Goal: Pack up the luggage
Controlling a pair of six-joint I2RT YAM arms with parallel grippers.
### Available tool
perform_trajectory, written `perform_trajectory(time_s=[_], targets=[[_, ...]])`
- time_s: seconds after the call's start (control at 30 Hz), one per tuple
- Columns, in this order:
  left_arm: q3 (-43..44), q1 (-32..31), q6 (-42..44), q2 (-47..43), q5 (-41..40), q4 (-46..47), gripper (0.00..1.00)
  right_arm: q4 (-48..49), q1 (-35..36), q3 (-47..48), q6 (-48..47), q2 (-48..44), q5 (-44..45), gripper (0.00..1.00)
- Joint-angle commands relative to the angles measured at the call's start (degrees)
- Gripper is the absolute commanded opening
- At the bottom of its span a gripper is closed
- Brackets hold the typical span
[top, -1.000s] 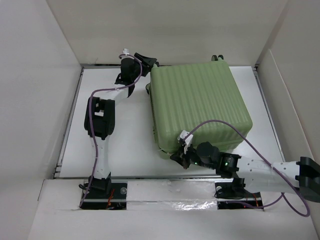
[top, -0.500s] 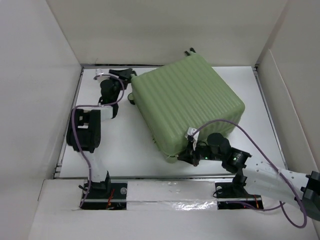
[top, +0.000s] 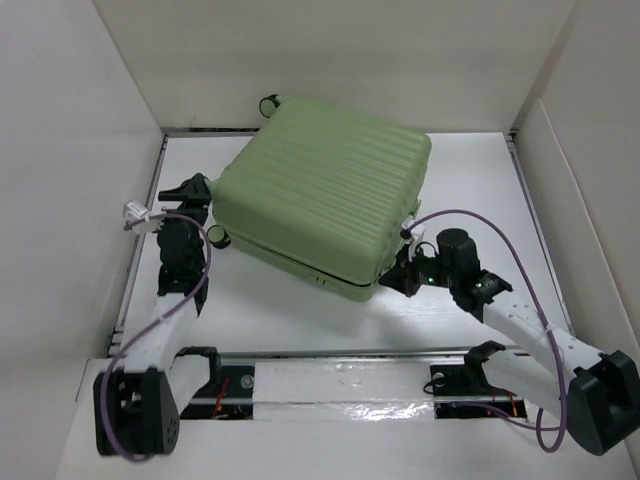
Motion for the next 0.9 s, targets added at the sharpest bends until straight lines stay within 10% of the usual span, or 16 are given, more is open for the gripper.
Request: perform_trajectory(time_s=[0.0,0.23,0.27,0.33,0.43,0.73,0.87], targets=[[-1.2,-4.3,5.1,-14.8,3.1,-10.7,0.75,17.0,-3.2,2.1,-1.1,1.4,8.5,0.0],[-3.1,-4.8,8.9,-30.1,0.7,-22.9,0.78,20.3,-6.3,-1.2,0.7,0.3,7.2,0.0],[-4.5,-4.8,11.8,-32.1,3.1,-21.3,0.46,20.2,-6.3,-1.5,0.7,-0.3,7.1,0.0],[-5.9,-4.8,13.3,-31.9,15.7,-15.9,0.12,20.6,-6.3,-1.9,0.8,-0.8,7.4,0.0],[-5.8,-6.3,17.7,-26.9,30.2,-15.5,0.0,20.0,-6.3,-2.1,0.5,-1.1,7.8,0.0],[-9.7,-65.8,23.4,-14.3,-14.9,-19.2,0.0,12.8,-4.0,-0.7,-1.1,-4.3,10.5,0.0],[-4.5,-73.1,21.4,-1.4,-20.4,-18.4,0.0,10.2,-1.9,-0.3,-1.7,-5.4,11.7,0.0]])
